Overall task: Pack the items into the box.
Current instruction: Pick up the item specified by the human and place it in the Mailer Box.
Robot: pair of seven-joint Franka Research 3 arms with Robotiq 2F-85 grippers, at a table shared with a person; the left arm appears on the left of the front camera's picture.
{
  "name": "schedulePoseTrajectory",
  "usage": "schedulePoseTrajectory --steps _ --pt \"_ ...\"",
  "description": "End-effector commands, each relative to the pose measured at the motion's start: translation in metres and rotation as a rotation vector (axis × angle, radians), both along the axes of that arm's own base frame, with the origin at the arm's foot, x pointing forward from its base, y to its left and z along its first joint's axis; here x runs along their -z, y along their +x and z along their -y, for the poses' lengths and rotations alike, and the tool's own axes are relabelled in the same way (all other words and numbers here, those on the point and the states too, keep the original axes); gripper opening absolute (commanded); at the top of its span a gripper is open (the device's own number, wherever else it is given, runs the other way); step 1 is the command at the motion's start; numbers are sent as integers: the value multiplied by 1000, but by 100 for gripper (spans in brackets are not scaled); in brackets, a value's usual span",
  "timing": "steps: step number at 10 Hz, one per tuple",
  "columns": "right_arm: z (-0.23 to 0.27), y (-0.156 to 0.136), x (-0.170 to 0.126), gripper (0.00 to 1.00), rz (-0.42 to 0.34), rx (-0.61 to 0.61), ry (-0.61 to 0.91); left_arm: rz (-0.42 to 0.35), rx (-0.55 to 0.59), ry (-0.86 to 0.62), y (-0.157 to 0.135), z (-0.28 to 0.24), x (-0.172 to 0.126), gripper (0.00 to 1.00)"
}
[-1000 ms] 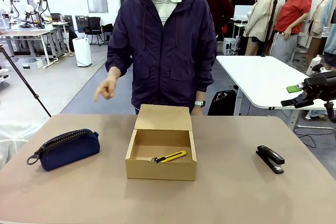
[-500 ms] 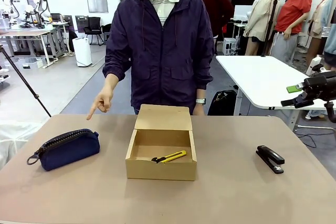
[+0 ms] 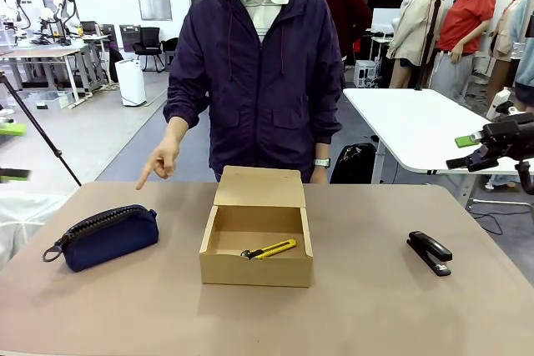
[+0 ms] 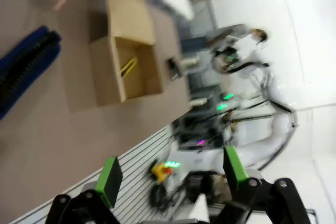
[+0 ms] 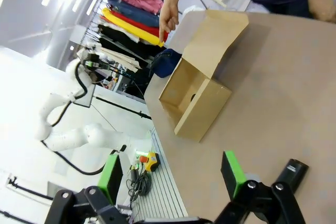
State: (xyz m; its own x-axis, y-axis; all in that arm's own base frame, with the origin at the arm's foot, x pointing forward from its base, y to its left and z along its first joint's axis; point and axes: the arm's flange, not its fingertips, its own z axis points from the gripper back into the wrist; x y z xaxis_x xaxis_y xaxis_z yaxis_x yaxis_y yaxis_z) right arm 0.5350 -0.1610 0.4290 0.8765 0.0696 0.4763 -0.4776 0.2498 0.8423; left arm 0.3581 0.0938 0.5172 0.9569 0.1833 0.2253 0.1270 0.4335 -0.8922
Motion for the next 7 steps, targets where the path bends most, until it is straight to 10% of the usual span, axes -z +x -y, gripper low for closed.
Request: schedulePoseTrajectory --steps 1,3,5,6,7 --pt "-2 1 -6 100 -11 5 -17 -238 255 442 51 44 -6 100" --pt "-2 1 -6 100 -11 5 -17 -482 256 901 82 84 15 100" --pt "-2 1 -6 100 -11 5 -17 -484 160 1180 105 100 33 100" --pt "-2 1 -6 100 -11 5 -17 -362 95 1245 113 106 34 100" --pt "-2 1 -6 100 -11 5 -17 -330 80 743 97 109 37 100"
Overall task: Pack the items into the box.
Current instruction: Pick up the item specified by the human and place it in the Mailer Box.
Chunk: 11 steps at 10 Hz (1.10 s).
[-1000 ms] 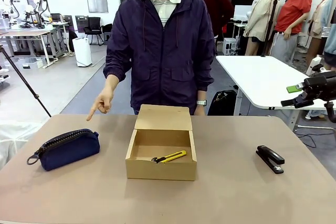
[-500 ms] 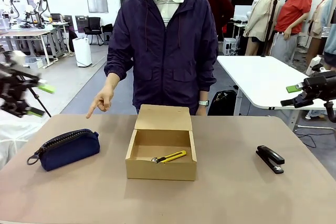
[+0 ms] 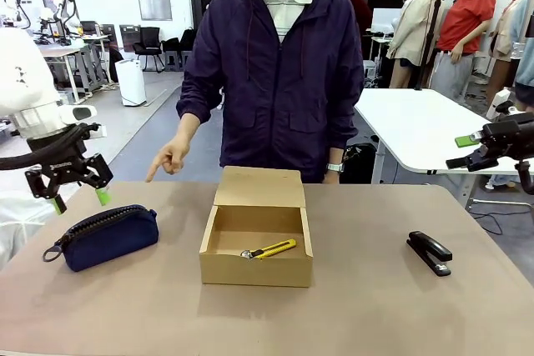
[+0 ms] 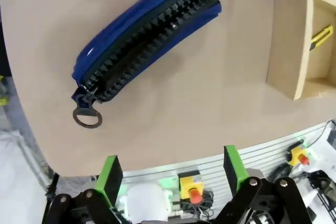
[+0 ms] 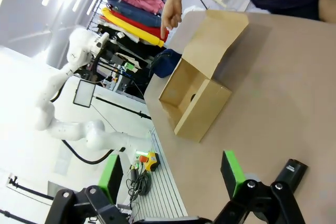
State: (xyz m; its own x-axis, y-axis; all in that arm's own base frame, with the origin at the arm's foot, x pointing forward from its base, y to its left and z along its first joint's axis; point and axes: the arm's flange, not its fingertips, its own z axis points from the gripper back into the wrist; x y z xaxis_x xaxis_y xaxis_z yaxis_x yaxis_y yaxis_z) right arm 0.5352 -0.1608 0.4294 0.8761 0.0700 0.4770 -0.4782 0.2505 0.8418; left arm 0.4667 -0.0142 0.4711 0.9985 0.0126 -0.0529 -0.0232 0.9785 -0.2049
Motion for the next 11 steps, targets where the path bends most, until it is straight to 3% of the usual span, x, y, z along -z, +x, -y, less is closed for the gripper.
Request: schedulePoseTrajectory --steps 1,5,6,7,8,9,11 --pt "-2 1 -5 100 -11 5 -16 22 -20 -174 -12 1 -9 100" --pt "-2 1 -5 100 -11 5 -16 15 -35 -142 -5 3 -11 100" --pt "-2 1 -5 100 -11 5 -16 48 163 -13 20 -5 -9 100" --pt "-2 1 -5 100 -11 5 -16 91 654 -13 34 -4 -3 100" --pt "-2 1 -5 100 -11 5 -16 231 706 124 47 -12 6 100" --pt "-2 1 -5 100 -11 5 -16 275 853 118 51 -11 15 100" --pt "-2 1 -5 100 -11 5 -16 312 1003 124 55 -6 26 100"
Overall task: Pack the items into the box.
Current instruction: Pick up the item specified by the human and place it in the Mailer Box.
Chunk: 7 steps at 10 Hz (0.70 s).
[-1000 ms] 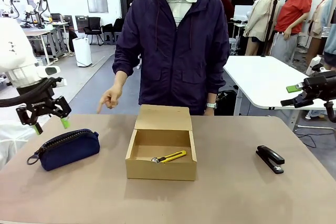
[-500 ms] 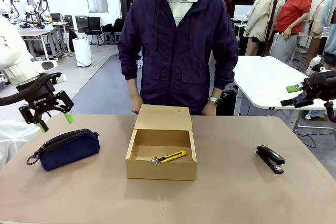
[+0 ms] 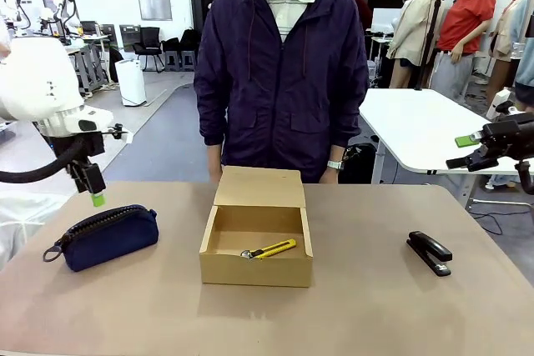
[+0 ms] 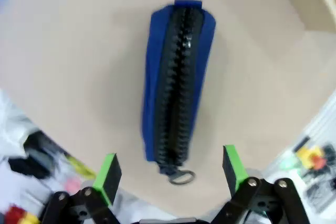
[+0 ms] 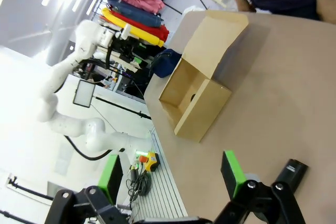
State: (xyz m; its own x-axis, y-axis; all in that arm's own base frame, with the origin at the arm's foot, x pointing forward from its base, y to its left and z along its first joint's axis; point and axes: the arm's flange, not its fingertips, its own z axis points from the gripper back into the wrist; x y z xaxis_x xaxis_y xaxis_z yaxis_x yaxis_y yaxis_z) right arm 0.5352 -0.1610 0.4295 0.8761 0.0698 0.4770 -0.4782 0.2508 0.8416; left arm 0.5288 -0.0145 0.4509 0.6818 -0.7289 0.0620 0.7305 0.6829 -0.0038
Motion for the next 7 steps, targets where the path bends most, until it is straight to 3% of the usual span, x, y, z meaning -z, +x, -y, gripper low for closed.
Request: schedulePoseTrajectory --steps 1,3,4,7 --pt "-2 1 -5 100 -11 5 -16 77 227 -35 -8 -4 10 100" --pt "-2 1 -5 100 -11 5 -16 31 286 -52 -5 -1 14 100" --pt "-2 1 -5 100 -11 5 -16 65 225 9 2 4 7 100" --pt "-2 1 -5 100 -11 5 -16 65 225 9 2 4 7 100"
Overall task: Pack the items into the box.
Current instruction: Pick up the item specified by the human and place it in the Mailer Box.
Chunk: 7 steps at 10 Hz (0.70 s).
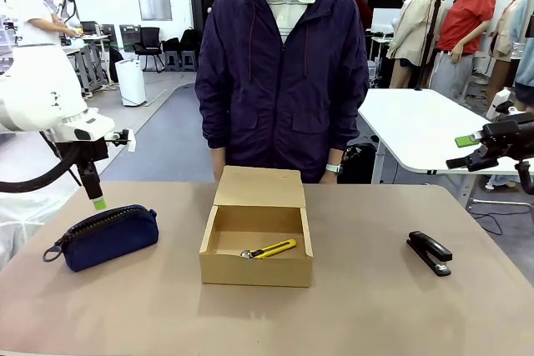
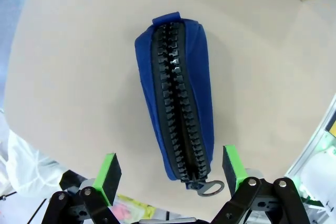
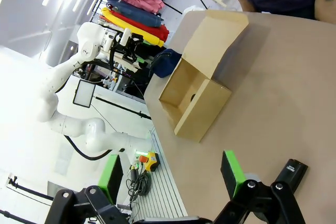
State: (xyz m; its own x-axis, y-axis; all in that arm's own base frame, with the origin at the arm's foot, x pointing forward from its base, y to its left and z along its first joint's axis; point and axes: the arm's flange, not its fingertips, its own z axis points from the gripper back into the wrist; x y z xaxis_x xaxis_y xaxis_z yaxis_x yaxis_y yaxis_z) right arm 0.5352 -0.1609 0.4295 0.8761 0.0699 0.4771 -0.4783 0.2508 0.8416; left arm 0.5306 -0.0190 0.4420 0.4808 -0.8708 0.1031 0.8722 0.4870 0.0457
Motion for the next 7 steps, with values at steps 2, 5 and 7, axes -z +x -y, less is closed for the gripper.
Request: schedulePoseTrajectory --steps 2,5,7 --pt "-2 1 -5 100 -11 5 -16 1 -19 12 0 0 -2 100" --pt "-2 1 -5 100 -11 5 -16 37 19 28 -10 2 26 100" --pt "-2 1 -5 100 -11 5 -16 -1 40 -58 -9 0 66 100"
